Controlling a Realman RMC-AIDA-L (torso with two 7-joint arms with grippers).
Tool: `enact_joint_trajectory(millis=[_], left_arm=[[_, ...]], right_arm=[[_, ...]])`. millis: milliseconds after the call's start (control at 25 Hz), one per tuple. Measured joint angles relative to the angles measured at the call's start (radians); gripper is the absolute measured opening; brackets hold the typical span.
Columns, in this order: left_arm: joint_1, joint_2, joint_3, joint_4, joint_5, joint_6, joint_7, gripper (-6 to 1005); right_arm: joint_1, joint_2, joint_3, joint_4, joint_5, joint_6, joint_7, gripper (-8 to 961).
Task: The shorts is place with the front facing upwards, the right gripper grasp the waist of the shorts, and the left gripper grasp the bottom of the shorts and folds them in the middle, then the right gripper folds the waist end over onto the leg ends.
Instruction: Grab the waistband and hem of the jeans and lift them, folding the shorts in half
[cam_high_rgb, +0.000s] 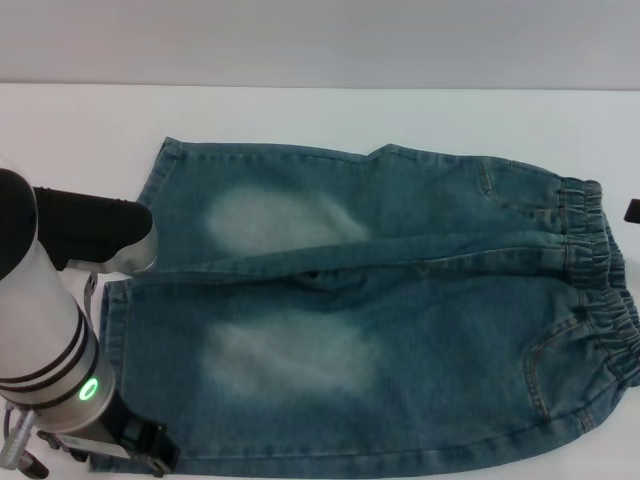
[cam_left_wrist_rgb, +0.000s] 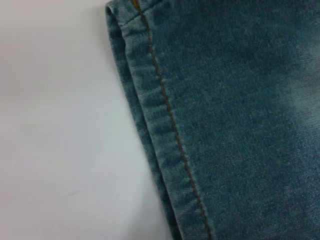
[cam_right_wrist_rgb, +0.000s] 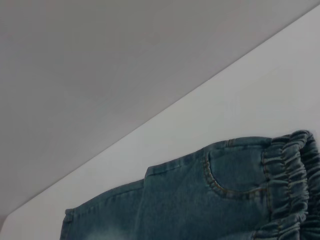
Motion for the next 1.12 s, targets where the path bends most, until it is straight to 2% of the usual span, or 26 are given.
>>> enact_joint_trajectory(millis=[800,1040,1120], left_arm=[[-0.006,0.002,-0.009,-0.033,-0.024,-0.006,0.020,734],[-0.011,0.002,-0.010,-0.027,-0.036,-0.006,0.026,513],[-0.011,0.002,-0.010,-0.027,-0.036,-0.006,0.026,394]], right_arm=[[-0.003,0.000,0.000,0.001,0.000,0.002,0.000,688],[-0.003,-0.001,0.000,0.001,0.000,0.003,0.000,686],[-0.003,-0.001,0.000,0.001,0.000,0.005,0.000,686]])
